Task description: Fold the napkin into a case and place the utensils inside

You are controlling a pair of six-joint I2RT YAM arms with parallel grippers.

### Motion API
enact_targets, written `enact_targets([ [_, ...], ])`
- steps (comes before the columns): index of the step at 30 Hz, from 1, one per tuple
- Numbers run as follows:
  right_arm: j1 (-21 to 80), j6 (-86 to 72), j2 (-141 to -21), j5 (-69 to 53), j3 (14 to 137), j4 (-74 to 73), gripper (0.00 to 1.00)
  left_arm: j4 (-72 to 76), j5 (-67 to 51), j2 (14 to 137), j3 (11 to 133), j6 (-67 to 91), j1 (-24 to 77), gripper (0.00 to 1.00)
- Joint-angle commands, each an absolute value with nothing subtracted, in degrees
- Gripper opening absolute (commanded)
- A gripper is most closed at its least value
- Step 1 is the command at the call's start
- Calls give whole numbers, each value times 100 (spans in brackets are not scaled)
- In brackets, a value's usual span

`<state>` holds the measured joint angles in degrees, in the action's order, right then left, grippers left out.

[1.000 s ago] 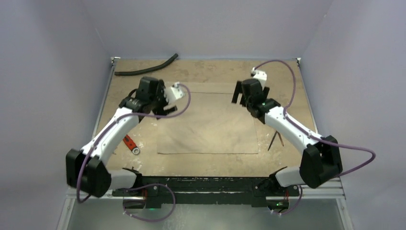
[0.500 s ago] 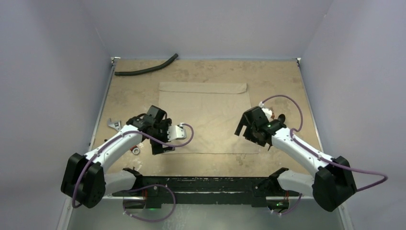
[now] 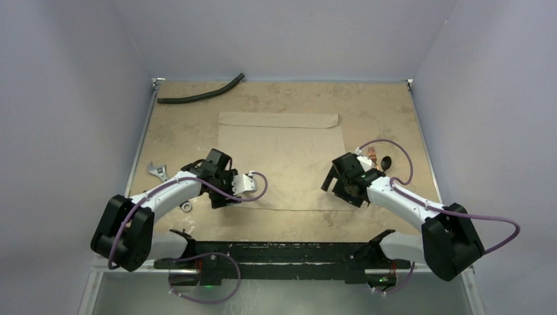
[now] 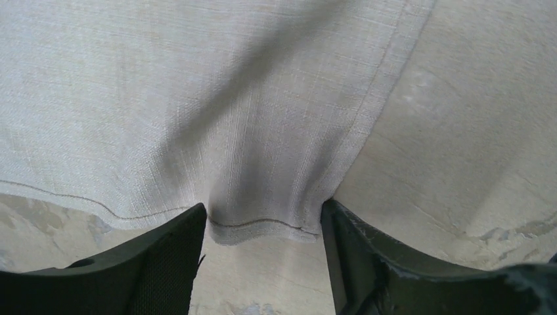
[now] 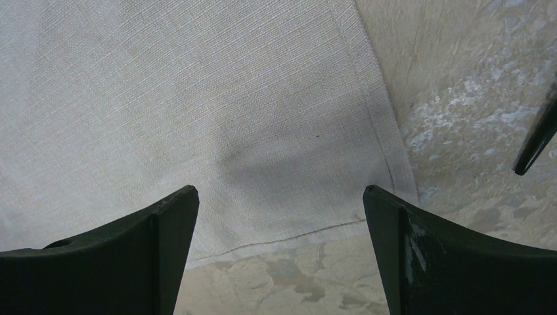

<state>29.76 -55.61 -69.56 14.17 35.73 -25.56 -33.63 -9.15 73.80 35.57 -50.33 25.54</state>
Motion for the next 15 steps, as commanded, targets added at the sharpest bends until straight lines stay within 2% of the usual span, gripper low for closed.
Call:
enact_targets([
  [1,2982,-5658,-7199,1546,3395,-2050,99,-2907,-593,7880,3509,-5267,2159,55],
  [3,2994,-5642,-7359,1509,3330,-1784,99,-3030,-621,7915,3573,-5408,1920,38],
  [4,2989,-5629,-7464,1477,3317,-1659,99,-3138,-625,7929,3577,-5486,1811,24],
  [5,2988,-5605,-7554,1435,3303,-1514,99,-3209,-611,7937,3569,-5566,1702,19],
  [6,2988,-5566,-7640,1380,3300,-1367,98,-3265,-549,7965,3558,-5626,1601,8],
  [7,3000,-5539,-7747,1339,3306,-1246,98,-3315,-508,7976,3548,-5660,1511,4],
  [15,3670,-5716,-8276,1343,3491,-961,95,-3947,-579,7591,3472,-6045,784,1],
])
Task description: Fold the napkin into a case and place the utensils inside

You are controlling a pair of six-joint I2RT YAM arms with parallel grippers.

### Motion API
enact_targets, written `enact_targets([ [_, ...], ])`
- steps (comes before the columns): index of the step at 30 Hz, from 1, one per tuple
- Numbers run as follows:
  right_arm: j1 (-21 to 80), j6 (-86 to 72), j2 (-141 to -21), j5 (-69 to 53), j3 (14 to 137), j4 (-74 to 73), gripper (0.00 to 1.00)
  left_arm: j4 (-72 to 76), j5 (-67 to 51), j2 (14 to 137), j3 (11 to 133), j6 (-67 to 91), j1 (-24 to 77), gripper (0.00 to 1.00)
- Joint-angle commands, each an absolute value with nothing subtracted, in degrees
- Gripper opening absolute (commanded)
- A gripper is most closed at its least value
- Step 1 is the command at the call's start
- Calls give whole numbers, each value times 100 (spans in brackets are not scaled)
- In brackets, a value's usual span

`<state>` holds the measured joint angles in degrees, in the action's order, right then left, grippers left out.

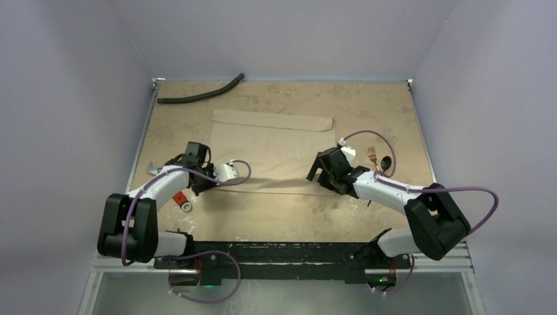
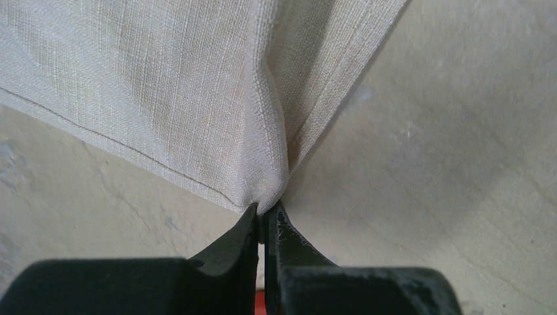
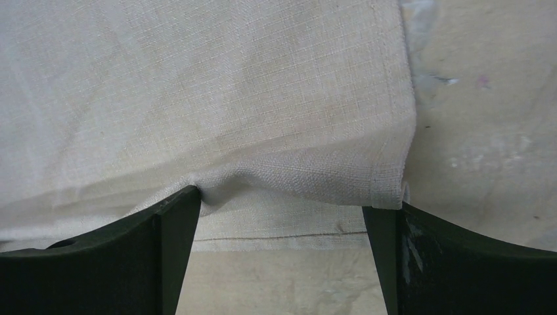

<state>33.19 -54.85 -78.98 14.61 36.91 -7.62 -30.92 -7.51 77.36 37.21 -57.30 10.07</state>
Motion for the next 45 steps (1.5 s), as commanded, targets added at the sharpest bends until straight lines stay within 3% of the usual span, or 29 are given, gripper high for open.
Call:
enact_targets([
  [1,3717,-5755,-8268,1373,3489,-1003,95,-4039,-586,7480,3466,-6080,782,1],
  [8,3727,-5864,-7675,1529,3436,-1481,94,-4302,-626,7221,3597,-5990,782,4],
  [14,3735,-5895,-6787,1757,3384,-2459,97,-4239,-613,7052,3623,-5800,779,32],
  [18,3731,-5945,-6572,1983,3503,-2947,99,-4261,-669,6956,3772,-5682,780,43],
  [28,4327,-6335,-7107,1563,3269,-2633,93,-4601,-658,6706,3902,-5717,773,52],
  [31,4544,-6509,-7091,1477,3133,-2512,82,-4666,-682,6679,3803,-5845,773,48],
  [36,4657,-6583,-7224,1686,3242,-2593,53,-4800,-761,6883,3657,-5928,774,40],
  [40,4656,-6571,-7241,1918,3580,-2813,23,-5377,-1107,6743,3831,-6332,755,45],
  [45,4651,-6416,-7353,1963,3997,-2923,10,-5688,-1467,6597,3700,-6860,749,51],
])
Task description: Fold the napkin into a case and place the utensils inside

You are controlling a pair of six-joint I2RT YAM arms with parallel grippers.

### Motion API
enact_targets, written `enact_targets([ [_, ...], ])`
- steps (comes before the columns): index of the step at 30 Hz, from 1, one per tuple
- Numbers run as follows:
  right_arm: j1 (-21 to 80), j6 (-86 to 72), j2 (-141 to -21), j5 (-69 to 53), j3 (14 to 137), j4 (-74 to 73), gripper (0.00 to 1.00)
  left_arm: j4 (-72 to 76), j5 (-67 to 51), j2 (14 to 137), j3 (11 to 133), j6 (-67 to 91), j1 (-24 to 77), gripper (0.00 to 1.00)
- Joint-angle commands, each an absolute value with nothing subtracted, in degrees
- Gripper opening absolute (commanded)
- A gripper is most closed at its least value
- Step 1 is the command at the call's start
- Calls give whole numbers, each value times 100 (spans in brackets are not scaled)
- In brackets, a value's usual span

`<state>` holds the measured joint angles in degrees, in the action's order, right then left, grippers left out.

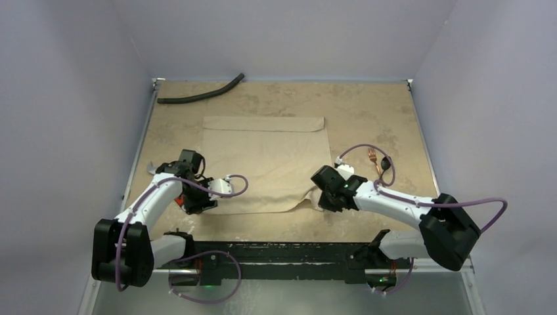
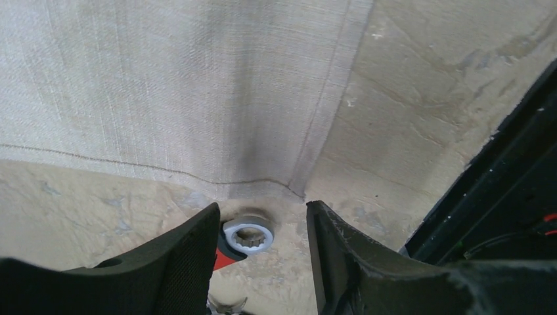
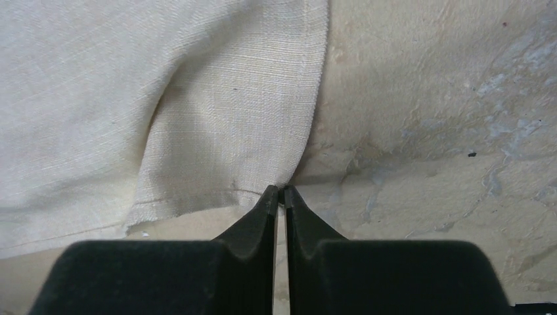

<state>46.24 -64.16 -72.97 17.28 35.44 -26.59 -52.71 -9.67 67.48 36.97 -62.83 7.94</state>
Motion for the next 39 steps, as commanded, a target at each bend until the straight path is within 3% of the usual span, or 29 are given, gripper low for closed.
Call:
enact_targets([
  [1,4653,-6387,-7372,1960,4072,-2914,8,-5652,-1494,6650,3658,-6857,747,51],
  [5,4653,-6238,-7416,1898,4321,-2916,0,-4917,-1287,6985,3384,-6585,757,46],
  [11,4643,-6031,-7349,2024,4676,-2989,0,-4019,-829,7044,2963,-6444,759,39],
  [13,4627,-5980,-7319,2055,4752,-2989,0,-3877,-878,7038,2925,-6417,756,25],
  [15,4595,-5917,-7293,2088,4809,-3016,0,-3739,-896,7070,2977,-6320,756,0],
  [25,3647,-4890,-6901,2396,6013,-3182,0,-3952,-1388,7084,5772,-4987,760,0],
  [39,3208,-3236,-8084,3121,10770,-3342,0,-2227,-629,7984,9011,-3826,780,0],
])
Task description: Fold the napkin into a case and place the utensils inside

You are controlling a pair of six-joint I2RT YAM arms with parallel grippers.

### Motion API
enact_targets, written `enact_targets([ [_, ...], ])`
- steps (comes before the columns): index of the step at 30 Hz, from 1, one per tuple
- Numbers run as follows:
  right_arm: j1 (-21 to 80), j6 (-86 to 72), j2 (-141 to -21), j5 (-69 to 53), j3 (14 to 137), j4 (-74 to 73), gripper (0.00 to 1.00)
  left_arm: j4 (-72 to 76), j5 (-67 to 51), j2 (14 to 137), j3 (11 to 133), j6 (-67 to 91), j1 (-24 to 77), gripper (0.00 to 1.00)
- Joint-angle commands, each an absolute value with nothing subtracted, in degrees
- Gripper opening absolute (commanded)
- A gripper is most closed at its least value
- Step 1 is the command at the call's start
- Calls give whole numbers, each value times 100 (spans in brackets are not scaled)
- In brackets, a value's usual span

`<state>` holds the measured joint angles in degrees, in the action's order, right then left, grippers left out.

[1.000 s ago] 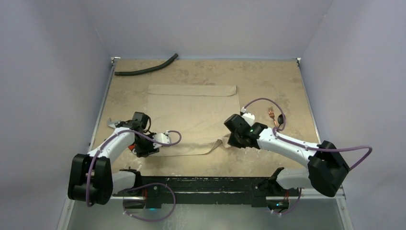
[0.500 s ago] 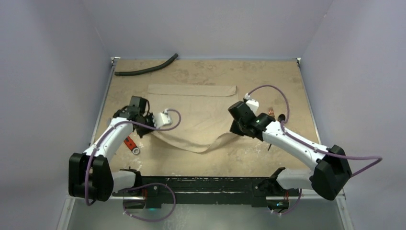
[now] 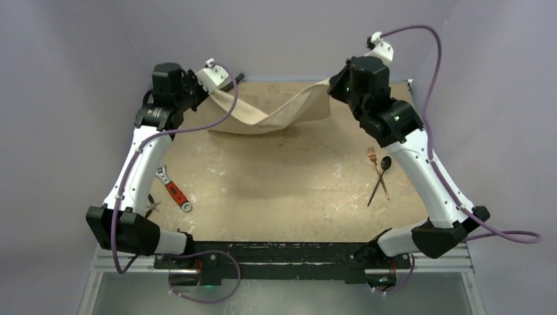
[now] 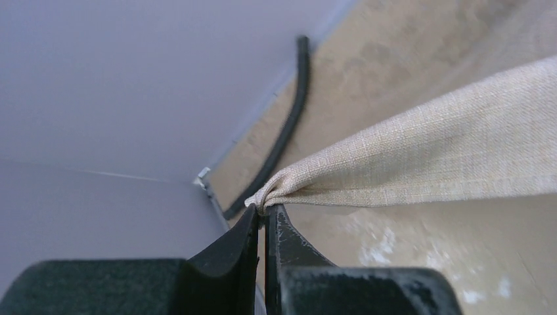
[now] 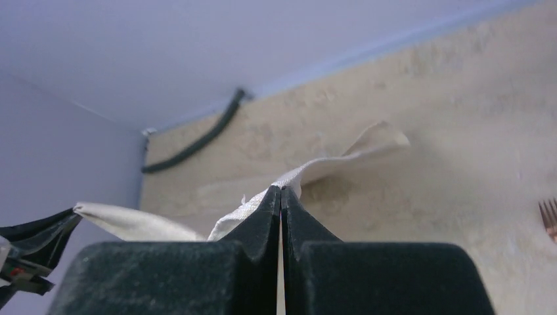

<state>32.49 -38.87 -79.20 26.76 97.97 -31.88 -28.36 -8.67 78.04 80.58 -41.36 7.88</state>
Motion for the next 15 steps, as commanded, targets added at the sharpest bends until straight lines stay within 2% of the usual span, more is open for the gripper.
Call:
enact_targets([
  [1,3208,-3198,-8127,3152,10978,-3372,0,-2232,-554,8058,9247,-3862,796,0],
  [6,3208,-3262,-7929,3062,10703,-3343,0,-2466,-443,8160,9705,-3967,813,0],
  [11,3204,-3454,-7421,2968,9509,-3281,0,-2740,-612,7616,8891,-4210,845,0],
  [15,3192,-3455,-7365,3053,9380,-3296,0,-2657,-532,7375,8368,-4377,853,0],
])
